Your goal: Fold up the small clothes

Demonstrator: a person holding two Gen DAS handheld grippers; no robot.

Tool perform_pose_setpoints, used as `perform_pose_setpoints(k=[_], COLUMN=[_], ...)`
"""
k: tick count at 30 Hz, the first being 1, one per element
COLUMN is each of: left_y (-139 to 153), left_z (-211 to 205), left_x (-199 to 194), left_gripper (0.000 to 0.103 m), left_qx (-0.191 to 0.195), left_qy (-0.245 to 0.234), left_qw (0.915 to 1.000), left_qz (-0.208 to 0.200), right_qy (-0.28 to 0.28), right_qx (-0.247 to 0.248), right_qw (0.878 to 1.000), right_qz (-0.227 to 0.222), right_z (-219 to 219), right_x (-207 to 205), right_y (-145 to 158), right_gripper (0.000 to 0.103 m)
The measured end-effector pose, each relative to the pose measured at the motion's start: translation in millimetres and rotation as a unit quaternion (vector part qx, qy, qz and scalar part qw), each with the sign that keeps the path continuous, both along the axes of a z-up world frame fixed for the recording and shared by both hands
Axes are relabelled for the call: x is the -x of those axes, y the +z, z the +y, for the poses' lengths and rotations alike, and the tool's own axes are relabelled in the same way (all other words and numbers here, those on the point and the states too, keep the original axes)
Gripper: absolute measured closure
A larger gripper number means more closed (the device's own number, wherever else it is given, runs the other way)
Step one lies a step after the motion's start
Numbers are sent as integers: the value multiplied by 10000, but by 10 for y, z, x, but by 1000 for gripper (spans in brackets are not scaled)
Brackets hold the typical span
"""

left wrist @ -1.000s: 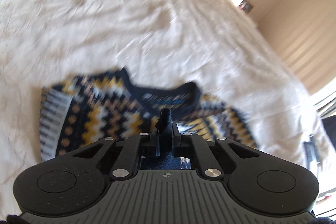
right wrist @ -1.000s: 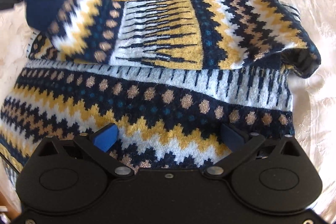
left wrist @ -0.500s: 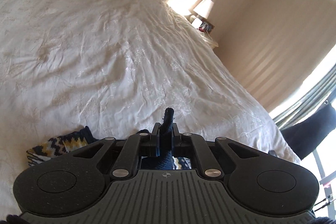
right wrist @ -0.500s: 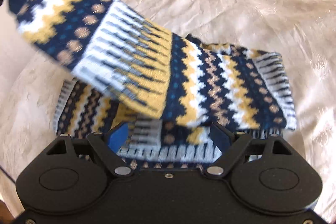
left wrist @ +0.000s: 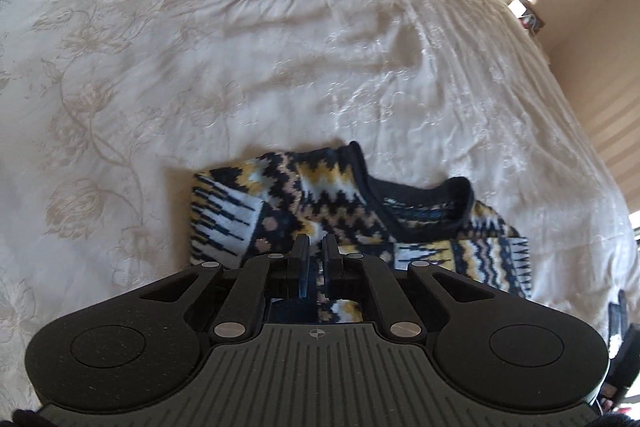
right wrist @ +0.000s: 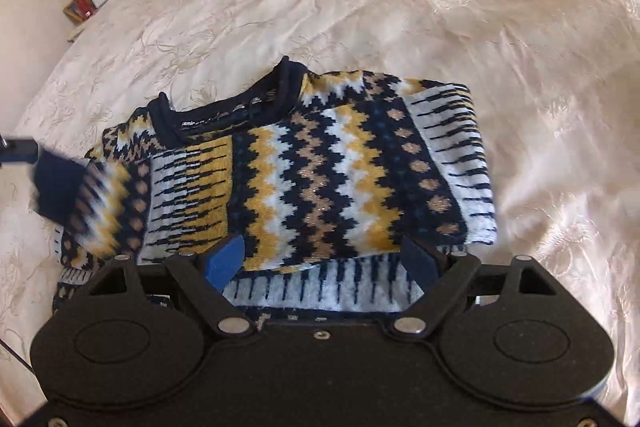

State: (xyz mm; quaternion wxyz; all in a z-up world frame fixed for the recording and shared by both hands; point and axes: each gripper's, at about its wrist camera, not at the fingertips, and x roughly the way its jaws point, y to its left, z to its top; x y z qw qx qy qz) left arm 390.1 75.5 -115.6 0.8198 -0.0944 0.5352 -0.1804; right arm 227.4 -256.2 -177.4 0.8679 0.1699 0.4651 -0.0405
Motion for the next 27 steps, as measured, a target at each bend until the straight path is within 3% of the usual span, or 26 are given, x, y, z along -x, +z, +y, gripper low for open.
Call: perform_pose_setpoints(k=[9, 17, 22, 27], left_y=[-97, -246, -483, -722], left_z=[2, -327, -476, -421], left_x=[38, 191, 245, 212], left_gripper=[96, 95, 95, 94], left_qx=[-446, -636, -828, -992], left_qy=[-72, -444, -647, -458], left_qw=[9989, 9967, 9944, 9939], left_qz=[-104, -230, -98, 178], right_qy=[-150, -374, -345, -190], right_qx=[108, 308, 275, 326], right_qw=[9998, 9988, 9990, 9991], right_qz=[-52, 0, 31, 191], right_z=[-147, -259, -349, -457], right_x=[-139, -330, -455, -646], right_y=[31, -22, -48, -160], right_gripper=[16, 16, 16, 16])
